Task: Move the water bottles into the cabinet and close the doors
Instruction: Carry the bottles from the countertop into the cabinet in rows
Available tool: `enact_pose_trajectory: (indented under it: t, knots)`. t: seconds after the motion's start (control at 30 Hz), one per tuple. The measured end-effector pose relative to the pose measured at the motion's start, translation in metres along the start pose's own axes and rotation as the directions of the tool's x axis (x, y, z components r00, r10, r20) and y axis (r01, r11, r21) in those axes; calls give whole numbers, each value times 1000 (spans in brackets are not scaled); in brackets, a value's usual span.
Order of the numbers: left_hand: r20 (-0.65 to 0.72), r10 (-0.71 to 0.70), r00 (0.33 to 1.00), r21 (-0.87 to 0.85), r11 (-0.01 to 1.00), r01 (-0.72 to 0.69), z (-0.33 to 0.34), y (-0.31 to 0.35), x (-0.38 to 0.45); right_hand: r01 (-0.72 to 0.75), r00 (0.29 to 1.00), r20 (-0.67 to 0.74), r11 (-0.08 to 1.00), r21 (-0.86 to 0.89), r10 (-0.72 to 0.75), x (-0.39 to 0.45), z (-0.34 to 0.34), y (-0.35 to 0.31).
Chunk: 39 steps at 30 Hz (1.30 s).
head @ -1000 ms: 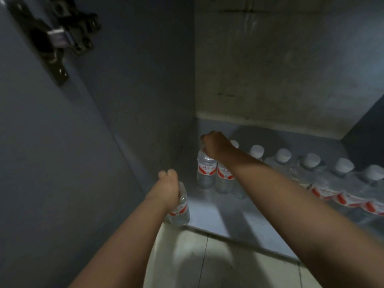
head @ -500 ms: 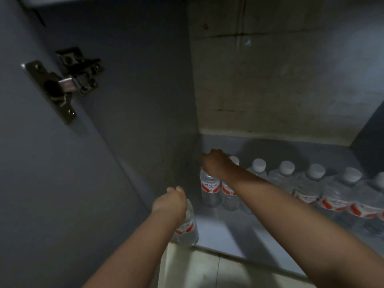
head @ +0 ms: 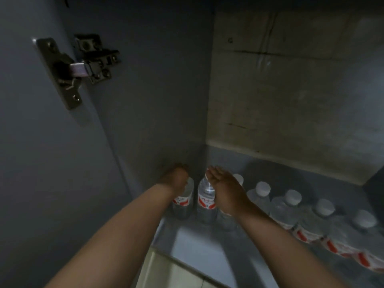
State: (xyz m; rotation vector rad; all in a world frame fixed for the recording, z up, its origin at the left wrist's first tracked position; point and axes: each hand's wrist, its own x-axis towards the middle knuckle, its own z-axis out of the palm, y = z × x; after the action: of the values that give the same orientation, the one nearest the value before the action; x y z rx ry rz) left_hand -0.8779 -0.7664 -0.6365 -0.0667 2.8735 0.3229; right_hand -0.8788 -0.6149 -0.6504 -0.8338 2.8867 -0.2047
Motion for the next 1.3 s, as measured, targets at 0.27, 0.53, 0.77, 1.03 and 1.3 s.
enact_pose_trajectory:
  t: [0.27,0.53,0.77,1.03,1.3]
  knots:
    - [-73,84,994,21,996,-82,3,3,20,-15,1000,-8,1000,22,15,3,9,1]
    - [10,95,995,153,984,-95,10,6,16,-28,999,-19,1000,11,28,-4,6,-3]
    - [-12,70,997,281,958,-64,-11,3,-3,-24,998,-59,998,60,28,-11,-3,-8]
    - [134,-34,990,109,994,20,-40,12,-149,-157,984,-91,987,-38,153,-105,-81,-42]
    - [199,-60,978,84,996,44,-186,56,-330,-233,952,216,972,43,218,-250,-238,-133]
